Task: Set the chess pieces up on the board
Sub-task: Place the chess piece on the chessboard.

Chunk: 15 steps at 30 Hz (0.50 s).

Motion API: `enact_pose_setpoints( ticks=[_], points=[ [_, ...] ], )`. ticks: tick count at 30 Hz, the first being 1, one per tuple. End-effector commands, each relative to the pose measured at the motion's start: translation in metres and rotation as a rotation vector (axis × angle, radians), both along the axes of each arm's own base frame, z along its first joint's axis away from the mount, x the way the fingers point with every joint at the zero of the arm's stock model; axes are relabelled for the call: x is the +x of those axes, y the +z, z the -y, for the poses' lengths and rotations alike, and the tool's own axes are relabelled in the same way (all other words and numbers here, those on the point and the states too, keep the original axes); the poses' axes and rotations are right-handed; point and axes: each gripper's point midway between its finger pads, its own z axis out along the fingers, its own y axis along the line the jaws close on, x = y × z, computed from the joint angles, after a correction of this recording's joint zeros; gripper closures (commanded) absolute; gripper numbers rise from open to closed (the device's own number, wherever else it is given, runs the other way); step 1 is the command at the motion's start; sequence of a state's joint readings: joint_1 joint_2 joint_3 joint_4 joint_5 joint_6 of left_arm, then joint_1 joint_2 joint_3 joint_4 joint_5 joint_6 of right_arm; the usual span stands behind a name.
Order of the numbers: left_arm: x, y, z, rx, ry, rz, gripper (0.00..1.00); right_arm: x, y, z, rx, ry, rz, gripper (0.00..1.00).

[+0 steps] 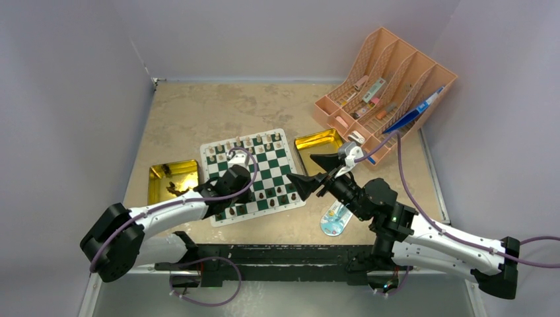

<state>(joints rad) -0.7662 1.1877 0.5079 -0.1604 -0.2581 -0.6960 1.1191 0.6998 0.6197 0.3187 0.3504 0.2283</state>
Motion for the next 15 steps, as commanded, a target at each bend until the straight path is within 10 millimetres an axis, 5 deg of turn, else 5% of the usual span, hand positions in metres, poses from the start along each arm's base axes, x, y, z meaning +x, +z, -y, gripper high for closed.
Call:
enact_pose_setpoints(
  ticks=[1, 15],
  points=[
    [0.006, 0.0, 0.002, -0.007, 0.015, 0.027, 0.96, 0.0, 0.026, 0.005, 0.075, -0.016, 0.022, 0.01],
    [0.007, 0.01, 0.005, -0.008, 0.007, 0.022, 0.77, 0.0, 0.018, 0.002, 0.062, -0.005, 0.018, 0.01]
  ],
)
